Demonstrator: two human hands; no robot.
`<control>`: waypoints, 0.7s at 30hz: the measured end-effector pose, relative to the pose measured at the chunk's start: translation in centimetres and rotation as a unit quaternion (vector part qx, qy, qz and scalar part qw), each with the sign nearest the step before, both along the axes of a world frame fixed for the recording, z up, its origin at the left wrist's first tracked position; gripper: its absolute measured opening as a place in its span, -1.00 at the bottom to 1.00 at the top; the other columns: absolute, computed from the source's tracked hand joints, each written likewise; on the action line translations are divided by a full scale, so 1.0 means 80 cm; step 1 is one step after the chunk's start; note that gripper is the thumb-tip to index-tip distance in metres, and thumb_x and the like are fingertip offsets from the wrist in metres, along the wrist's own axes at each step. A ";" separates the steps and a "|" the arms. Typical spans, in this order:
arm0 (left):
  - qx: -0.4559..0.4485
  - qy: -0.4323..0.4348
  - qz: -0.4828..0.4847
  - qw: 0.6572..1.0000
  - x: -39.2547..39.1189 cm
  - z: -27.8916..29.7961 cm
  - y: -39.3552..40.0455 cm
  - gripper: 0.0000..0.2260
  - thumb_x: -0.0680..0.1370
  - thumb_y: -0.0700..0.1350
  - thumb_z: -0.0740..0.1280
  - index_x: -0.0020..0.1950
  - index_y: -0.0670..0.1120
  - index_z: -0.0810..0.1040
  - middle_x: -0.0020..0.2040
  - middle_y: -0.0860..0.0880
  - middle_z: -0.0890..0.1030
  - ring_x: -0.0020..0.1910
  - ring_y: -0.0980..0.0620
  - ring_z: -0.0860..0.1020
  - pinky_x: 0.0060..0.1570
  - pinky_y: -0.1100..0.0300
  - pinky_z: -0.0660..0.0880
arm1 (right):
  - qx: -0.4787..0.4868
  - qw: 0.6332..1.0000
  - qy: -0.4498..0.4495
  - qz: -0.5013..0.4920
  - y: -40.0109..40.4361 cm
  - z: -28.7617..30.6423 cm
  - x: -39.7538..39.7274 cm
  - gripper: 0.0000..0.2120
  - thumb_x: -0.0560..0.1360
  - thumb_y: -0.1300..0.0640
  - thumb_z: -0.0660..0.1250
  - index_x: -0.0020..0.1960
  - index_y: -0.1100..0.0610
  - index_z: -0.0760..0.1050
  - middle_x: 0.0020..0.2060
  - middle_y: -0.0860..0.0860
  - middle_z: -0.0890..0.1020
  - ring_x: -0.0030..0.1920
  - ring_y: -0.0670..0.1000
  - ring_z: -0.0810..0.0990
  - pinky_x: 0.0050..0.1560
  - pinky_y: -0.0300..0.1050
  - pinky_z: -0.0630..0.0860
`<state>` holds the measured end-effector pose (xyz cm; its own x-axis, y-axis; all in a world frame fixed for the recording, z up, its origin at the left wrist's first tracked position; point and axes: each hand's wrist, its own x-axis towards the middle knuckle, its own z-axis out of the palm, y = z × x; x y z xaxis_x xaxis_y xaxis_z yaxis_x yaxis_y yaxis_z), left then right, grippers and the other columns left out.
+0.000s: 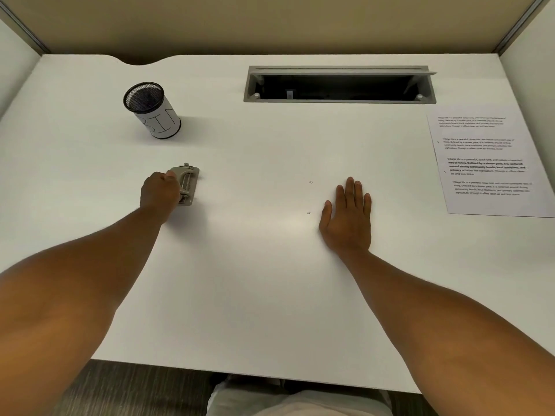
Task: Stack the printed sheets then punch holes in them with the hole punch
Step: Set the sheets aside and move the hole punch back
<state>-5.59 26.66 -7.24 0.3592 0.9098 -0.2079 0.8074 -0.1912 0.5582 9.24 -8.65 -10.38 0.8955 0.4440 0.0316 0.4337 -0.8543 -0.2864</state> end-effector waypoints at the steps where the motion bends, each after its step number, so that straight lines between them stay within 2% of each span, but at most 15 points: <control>1: -0.004 -0.005 0.001 1.000 -0.001 0.000 0.000 -0.67 0.62 0.06 0.07 0.00 -0.15 0.50 0.01 -0.19 0.60 -0.07 -0.17 0.49 -0.14 0.09 0.37 | -0.001 1.000 0.001 0.001 0.000 0.000 0.000 -0.47 0.62 -0.01 -0.01 0.51 0.24 0.19 0.56 0.16 0.09 0.58 0.11 -0.01 0.55 0.12 -0.08; 3: -0.020 -0.016 0.012 1.000 -0.002 0.002 0.000 -0.62 0.60 0.10 0.08 0.10 -0.15 0.52 0.07 -0.15 0.61 -0.01 -0.16 0.52 -0.07 0.08 0.43 | 0.002 1.000 0.001 0.003 0.000 -0.001 0.000 -0.47 0.62 0.00 -0.01 0.51 0.25 0.20 0.56 0.17 0.10 0.58 0.12 -0.01 0.55 0.12 -0.07; 5: -0.029 -0.027 0.049 0.998 0.000 0.005 -0.004 -0.56 0.55 0.21 0.12 0.22 -0.08 0.47 0.18 -0.10 0.60 0.13 -0.15 0.53 0.13 -0.01 0.47 | 0.007 1.000 -0.002 0.003 0.000 -0.001 0.000 -0.47 0.62 0.00 0.01 0.50 0.25 0.21 0.56 0.17 0.12 0.57 0.13 0.01 0.55 0.13 -0.06; 7: 0.009 -0.033 0.089 0.995 0.002 0.011 -0.013 -0.50 0.50 0.29 0.18 0.27 -0.03 0.42 0.23 -0.03 0.57 0.30 -0.11 0.45 0.27 -0.08 0.38 | 0.016 1.000 -0.007 0.001 0.000 0.000 0.001 -0.49 0.62 0.01 0.04 0.48 0.26 0.26 0.54 0.18 0.17 0.56 0.15 0.07 0.54 0.12 -0.04; 10: 0.130 -0.063 0.077 0.987 0.009 0.019 -0.031 -0.49 0.49 0.27 0.25 0.27 -0.05 0.41 0.20 -0.01 0.56 0.29 -0.10 0.40 0.20 -0.04 0.31 | 0.040 0.999 -0.027 0.001 0.001 0.005 0.005 -0.58 0.58 0.05 0.14 0.34 0.26 0.43 0.44 0.19 0.36 0.47 0.21 0.27 0.49 0.11 0.12; 13: 0.193 -0.105 0.018 0.975 0.025 0.025 -0.056 -0.54 0.48 0.20 0.29 0.25 -0.05 0.42 0.15 0.00 0.55 0.22 -0.10 0.43 0.11 0.01 0.33 | 0.080 0.996 -0.042 0.007 0.006 0.011 0.013 -0.73 0.52 0.10 0.24 0.11 0.25 0.55 0.24 0.16 0.52 0.27 0.23 0.43 0.29 0.07 0.35; 16: 0.207 -0.154 -0.041 0.965 0.045 0.024 -0.090 -0.61 0.51 0.13 0.33 0.23 -0.05 0.45 0.08 0.01 0.57 0.12 -0.08 0.46 0.08 0.04 0.34 | 0.102 0.994 -0.019 0.022 0.016 0.017 0.021 -0.81 0.49 0.14 0.28 0.00 0.24 0.56 0.09 0.13 0.53 0.11 0.21 0.45 0.07 0.03 0.42; 19: 0.191 -0.187 -0.108 0.958 0.064 0.019 -0.128 -0.67 0.53 0.09 0.36 0.21 -0.05 0.47 0.01 0.03 0.58 0.07 -0.05 0.47 0.06 0.14 0.33 | 0.125 0.991 0.020 0.034 0.025 0.018 0.027 -0.82 0.50 0.17 0.29 -0.01 0.26 0.58 0.03 0.16 0.50 0.06 0.21 0.42 0.02 0.04 0.44; 21: 0.149 -0.204 -0.134 0.958 0.075 0.017 -0.152 -0.72 0.53 0.09 0.36 0.17 0.00 0.49 -0.02 0.07 0.57 0.06 -0.01 0.46 0.03 0.10 0.43 | 0.149 0.987 0.057 0.022 0.031 0.018 0.031 -0.81 0.50 0.18 0.31 0.02 0.26 0.60 0.03 0.16 0.49 0.08 0.19 0.42 0.05 0.04 0.45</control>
